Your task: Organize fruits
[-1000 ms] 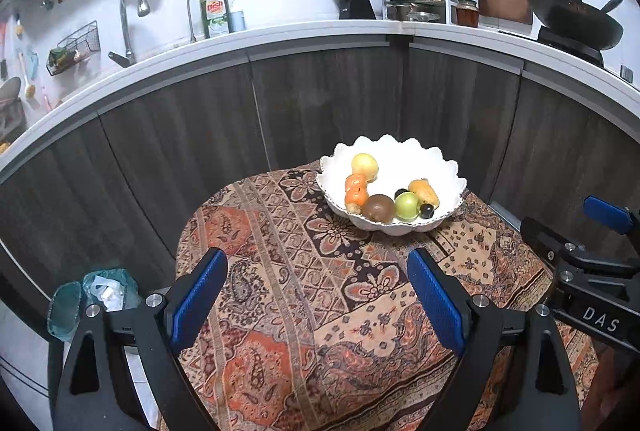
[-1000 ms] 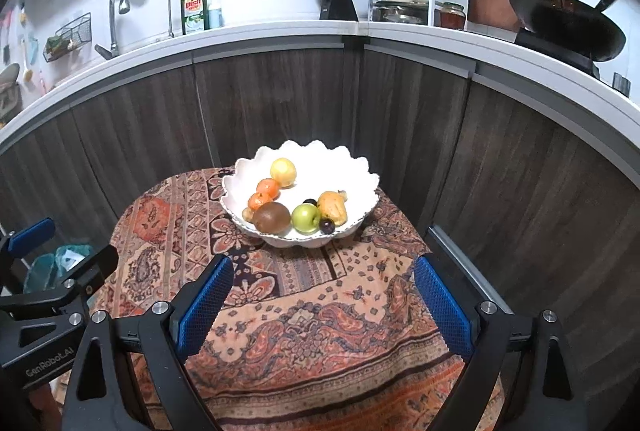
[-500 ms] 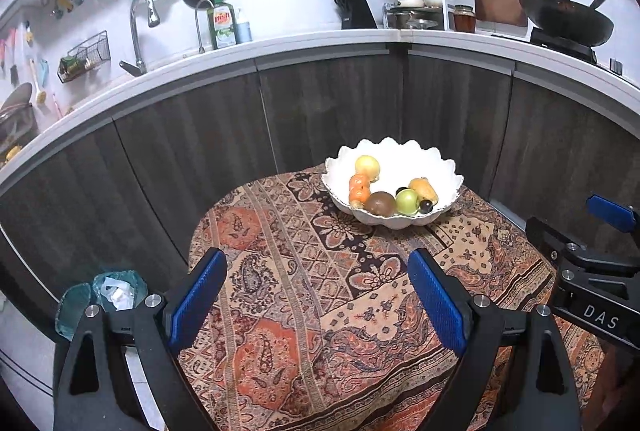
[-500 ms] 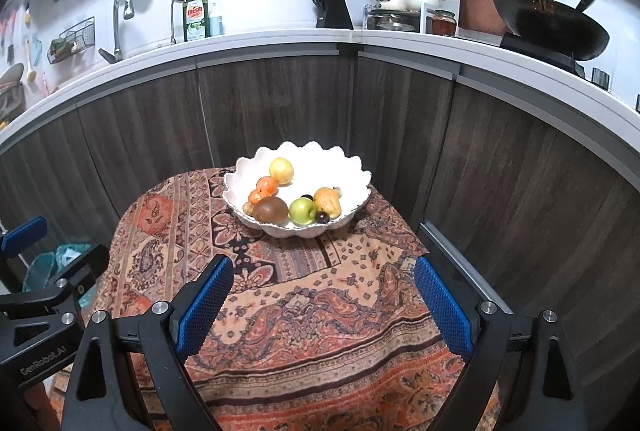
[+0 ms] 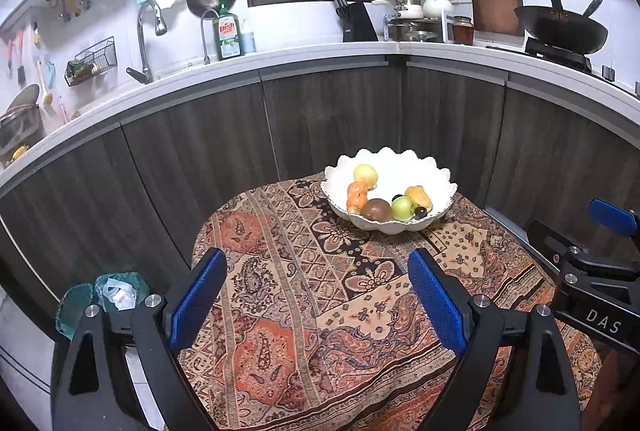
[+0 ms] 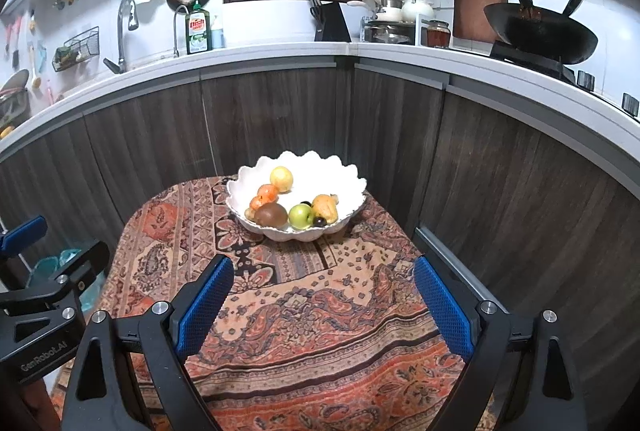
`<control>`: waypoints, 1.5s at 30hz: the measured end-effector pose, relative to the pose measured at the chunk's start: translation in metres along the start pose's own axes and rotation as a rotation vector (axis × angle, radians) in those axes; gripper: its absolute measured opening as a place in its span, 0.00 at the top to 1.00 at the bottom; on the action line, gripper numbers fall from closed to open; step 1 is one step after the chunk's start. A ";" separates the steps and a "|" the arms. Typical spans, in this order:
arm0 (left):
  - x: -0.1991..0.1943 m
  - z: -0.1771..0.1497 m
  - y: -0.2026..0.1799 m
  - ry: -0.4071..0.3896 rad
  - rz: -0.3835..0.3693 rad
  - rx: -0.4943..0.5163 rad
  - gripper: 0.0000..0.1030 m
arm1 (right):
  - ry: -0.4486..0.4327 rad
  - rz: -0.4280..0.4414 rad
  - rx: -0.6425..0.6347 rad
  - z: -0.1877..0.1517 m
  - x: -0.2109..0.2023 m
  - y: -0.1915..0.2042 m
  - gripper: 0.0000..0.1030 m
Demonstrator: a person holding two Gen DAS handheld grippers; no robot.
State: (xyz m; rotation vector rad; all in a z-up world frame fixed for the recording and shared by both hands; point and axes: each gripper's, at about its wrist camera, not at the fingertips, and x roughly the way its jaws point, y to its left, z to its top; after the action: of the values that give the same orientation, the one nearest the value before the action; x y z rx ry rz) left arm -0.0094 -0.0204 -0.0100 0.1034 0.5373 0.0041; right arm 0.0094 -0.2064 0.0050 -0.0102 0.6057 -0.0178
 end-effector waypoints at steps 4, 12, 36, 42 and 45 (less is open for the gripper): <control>-0.003 0.000 -0.001 -0.009 0.002 0.001 0.10 | -0.005 0.004 0.002 0.000 -0.002 -0.001 0.10; -0.007 -0.001 -0.001 -0.018 0.004 0.001 0.10 | -0.018 0.010 0.003 0.000 -0.008 -0.001 0.10; -0.009 -0.001 -0.003 -0.020 0.008 0.001 0.09 | -0.026 0.013 -0.003 0.001 -0.010 -0.002 0.10; -0.010 0.001 -0.002 -0.017 0.010 0.002 0.07 | -0.026 0.016 -0.004 0.001 -0.010 -0.002 0.10; -0.010 0.001 -0.002 -0.017 0.011 0.002 0.07 | -0.027 0.015 -0.004 0.001 -0.010 -0.002 0.10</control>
State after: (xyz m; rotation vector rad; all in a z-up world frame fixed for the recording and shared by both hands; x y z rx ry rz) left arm -0.0179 -0.0230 -0.0046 0.1085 0.5197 0.0129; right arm 0.0021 -0.2085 0.0117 -0.0097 0.5793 -0.0021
